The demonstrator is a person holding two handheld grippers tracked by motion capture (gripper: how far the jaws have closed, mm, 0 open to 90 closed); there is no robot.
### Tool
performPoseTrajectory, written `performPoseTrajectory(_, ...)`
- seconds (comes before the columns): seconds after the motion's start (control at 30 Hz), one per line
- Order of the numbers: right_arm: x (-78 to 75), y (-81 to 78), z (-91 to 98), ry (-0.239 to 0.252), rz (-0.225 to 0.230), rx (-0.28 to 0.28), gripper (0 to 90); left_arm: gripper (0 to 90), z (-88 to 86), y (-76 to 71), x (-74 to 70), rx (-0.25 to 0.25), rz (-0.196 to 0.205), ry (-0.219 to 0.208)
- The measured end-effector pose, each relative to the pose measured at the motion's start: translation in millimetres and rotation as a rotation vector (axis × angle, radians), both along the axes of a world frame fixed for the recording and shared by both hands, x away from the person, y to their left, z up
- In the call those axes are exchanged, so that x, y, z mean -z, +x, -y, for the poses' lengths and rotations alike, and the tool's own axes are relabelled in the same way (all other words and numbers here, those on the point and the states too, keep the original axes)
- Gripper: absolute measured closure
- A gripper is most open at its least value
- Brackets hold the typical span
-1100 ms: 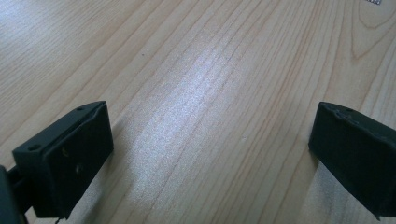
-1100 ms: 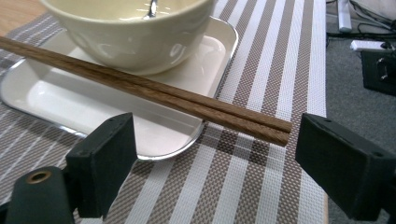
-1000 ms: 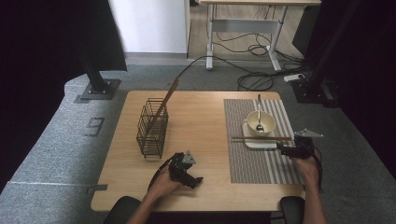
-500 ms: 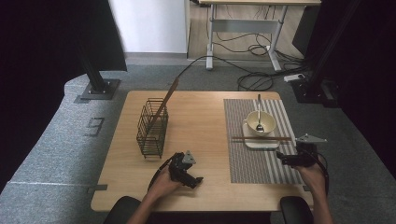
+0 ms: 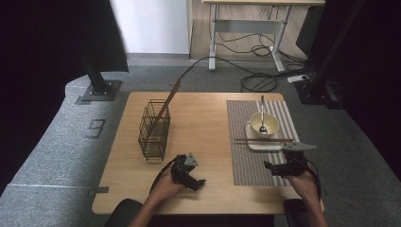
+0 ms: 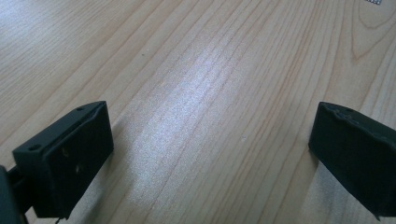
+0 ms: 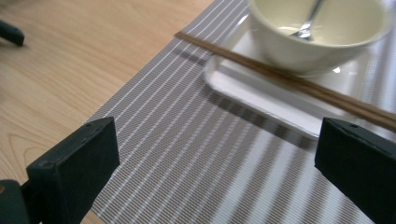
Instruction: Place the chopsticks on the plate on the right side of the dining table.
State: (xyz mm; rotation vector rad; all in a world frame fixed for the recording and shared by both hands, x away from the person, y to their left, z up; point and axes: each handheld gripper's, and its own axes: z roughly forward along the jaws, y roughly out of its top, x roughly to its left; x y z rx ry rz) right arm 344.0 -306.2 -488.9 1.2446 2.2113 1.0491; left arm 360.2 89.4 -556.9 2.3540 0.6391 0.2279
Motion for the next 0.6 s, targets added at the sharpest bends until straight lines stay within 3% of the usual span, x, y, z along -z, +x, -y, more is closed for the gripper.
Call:
performPoseTrajectory(0.17,19.3,10.5,-18.3,-0.071,-0.033,-0.024,0.0,0.0,0.0,0.0,0.0,0.0,0.0,0.0)
performPoseTrajectory(0.3,36.6,18.1,-25.1,-0.058,-0.056,-0.031,0.0,0.0,0.0,0.0,0.0,0.0,0.0,0.0)
performPoseTrajectory(0.43,50.1,23.8,-27.1,-0.077,-0.056,-0.024,0.0,0.0,0.1,0.0,0.0,0.0,0.0,0.0)
performPoseTrajectory(0.6,63.5,26.9,-26.5,-0.056,-0.06,-0.022,0.5,0.0,0.0,0.0,0.0,0.0,0.0,0.0)
